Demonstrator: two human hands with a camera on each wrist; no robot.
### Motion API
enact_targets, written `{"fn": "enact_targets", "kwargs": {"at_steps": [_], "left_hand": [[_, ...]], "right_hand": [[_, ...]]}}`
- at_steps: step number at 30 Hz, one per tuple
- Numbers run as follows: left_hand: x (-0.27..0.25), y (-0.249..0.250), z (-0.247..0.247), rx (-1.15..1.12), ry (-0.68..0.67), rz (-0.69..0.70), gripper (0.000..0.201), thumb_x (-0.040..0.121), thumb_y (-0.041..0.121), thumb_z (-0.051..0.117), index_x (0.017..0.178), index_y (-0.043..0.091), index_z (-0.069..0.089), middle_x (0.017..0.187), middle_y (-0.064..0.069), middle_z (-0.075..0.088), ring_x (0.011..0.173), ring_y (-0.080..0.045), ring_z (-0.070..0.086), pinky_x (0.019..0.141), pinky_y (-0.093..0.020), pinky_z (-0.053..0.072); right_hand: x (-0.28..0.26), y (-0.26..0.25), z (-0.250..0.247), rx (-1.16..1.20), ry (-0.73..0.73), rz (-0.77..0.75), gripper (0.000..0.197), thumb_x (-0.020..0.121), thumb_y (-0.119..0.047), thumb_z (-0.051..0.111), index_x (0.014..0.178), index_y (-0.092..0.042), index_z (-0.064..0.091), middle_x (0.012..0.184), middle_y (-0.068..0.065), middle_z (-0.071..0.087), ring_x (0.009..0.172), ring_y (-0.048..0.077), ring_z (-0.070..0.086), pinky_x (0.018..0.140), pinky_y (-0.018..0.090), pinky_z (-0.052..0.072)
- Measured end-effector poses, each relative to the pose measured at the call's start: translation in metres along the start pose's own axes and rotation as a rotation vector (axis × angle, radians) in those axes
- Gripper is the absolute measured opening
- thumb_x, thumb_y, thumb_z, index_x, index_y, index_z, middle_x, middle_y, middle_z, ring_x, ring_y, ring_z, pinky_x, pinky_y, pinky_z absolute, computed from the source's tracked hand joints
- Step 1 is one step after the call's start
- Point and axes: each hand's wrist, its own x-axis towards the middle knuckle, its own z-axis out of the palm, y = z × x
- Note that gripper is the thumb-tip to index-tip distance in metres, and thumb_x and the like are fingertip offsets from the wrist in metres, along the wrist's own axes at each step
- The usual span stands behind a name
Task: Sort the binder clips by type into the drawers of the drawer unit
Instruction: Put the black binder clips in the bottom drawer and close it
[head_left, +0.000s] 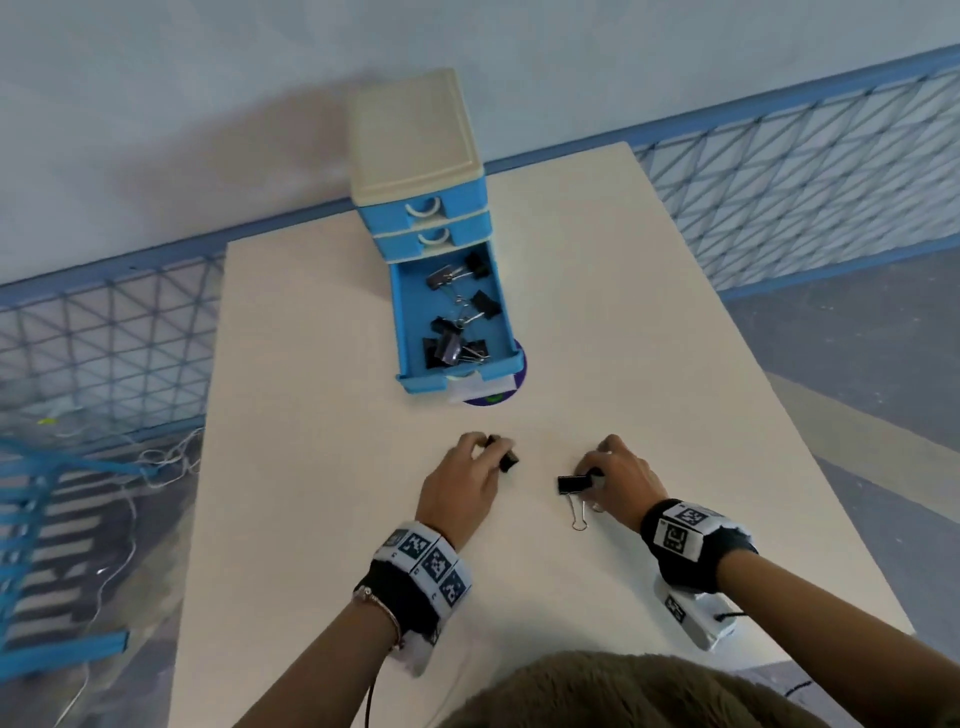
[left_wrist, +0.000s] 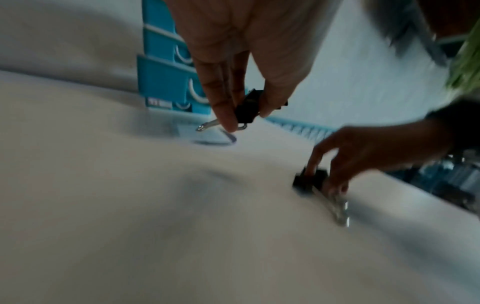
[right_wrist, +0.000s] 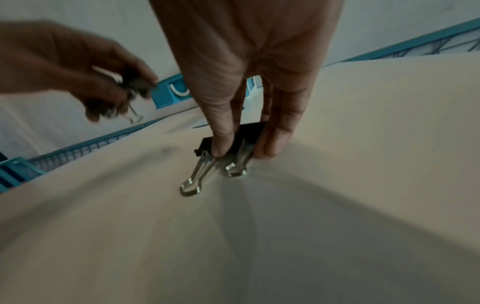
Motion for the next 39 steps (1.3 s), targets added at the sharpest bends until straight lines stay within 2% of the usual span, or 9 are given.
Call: {"fn": "enact_targets", "kwargs": {"at_steps": [6,10,14,20,25,28,32,35,39], "left_hand": [[0.056,0.008,-0.072,0.022,0.260,0.023,0.036,0.089,0.008,0.052,0.123,0.019,0.055,0.118,-0.012,0.057,0.098,-0.028,0.058,0.074,-0.039,0.052],[0.111,0.003,-0.096,0.163,0.248,-0.027,0.041,0.091,0.004,0.046,0.128,0.022,0.050,0.114,-0.012,0.056,0.100,-0.030,0.053,0.075,-0.041,0.049],[0.141,-0.011,-0.100,0.173,0.226,-0.112,0.048,0.089,-0.004,0.042,0.131,0.020,0.046,0.129,-0.010,0.052,0.106,-0.036,0.050,0.075,-0.043,0.048],[0.097,-0.028,-0.076,-0.001,0.264,-0.019,0.036,0.090,-0.001,0.043,0.124,0.008,0.054,0.128,-0.013,0.054,0.118,-0.031,0.047,0.092,-0.043,0.046],[0.034,-0.048,-0.045,-0.091,0.301,0.058,0.031,0.085,0.007,0.042,0.108,0.005,0.062,0.112,-0.016,0.061,0.107,-0.019,0.046,0.088,-0.029,0.043],[0.002,-0.061,-0.026,-0.131,0.216,0.011,0.043,0.081,0.021,0.031,0.106,0.008,0.063,0.109,-0.013,0.062,0.104,-0.014,0.044,0.084,-0.022,0.041],[-0.030,-0.077,-0.001,-0.008,0.040,-0.064,0.036,0.085,0.015,0.046,0.119,0.011,0.056,0.128,-0.016,0.053,0.122,-0.023,0.042,0.088,-0.040,0.053],[-0.053,-0.090,0.018,0.131,-0.216,-0.135,0.055,0.084,0.027,0.057,0.135,0.013,0.040,0.148,-0.018,0.028,0.136,-0.031,0.028,0.101,-0.043,0.043],[-0.082,-0.106,0.037,0.232,-0.272,-0.176,0.078,0.076,0.049,0.053,0.143,0.020,0.024,0.154,-0.018,0.013,0.141,-0.037,0.017,0.108,-0.055,0.027]], "right_hand": [[0.008,-0.007,0.000,0.058,0.041,0.041,0.018,0.076,-0.010,0.065,0.092,-0.016,0.068,0.105,0.007,0.051,0.085,0.033,0.060,0.072,0.031,0.046],[0.009,-0.009,0.005,-0.007,0.072,0.044,0.025,0.082,-0.009,0.055,0.100,-0.021,0.066,0.119,0.004,0.051,0.094,0.031,0.059,0.070,0.026,0.039],[0.004,-0.008,0.011,-0.082,0.096,0.002,0.030,0.087,-0.011,0.050,0.113,-0.022,0.061,0.137,0.004,0.043,0.110,0.030,0.052,0.083,0.033,0.044],[-0.006,-0.011,0.024,-0.181,0.030,-0.021,0.047,0.080,-0.037,0.063,0.122,-0.019,0.050,0.147,0.010,0.022,0.120,0.032,0.037,0.085,0.038,0.048],[0.000,-0.009,0.028,-0.080,0.111,-0.017,0.031,0.083,-0.019,0.062,0.113,-0.011,0.059,0.141,0.012,0.035,0.119,0.033,0.041,0.089,0.039,0.046],[0.002,-0.007,0.026,-0.046,0.135,-0.040,0.022,0.083,-0.009,0.058,0.104,-0.006,0.065,0.133,0.015,0.045,0.115,0.034,0.045,0.088,0.037,0.044],[0.005,-0.007,0.022,-0.001,0.142,-0.039,0.018,0.079,-0.002,0.059,0.095,-0.004,0.068,0.114,0.017,0.056,0.104,0.035,0.050,0.082,0.034,0.044],[0.003,-0.004,0.021,0.006,0.156,-0.029,0.017,0.075,0.001,0.059,0.089,-0.003,0.068,0.105,0.017,0.058,0.097,0.036,0.053,0.074,0.031,0.043],[-0.003,-0.001,0.019,-0.022,0.172,-0.003,0.018,0.073,0.002,0.058,0.089,-0.004,0.065,0.102,0.016,0.059,0.094,0.035,0.053,0.068,0.026,0.036]]}}
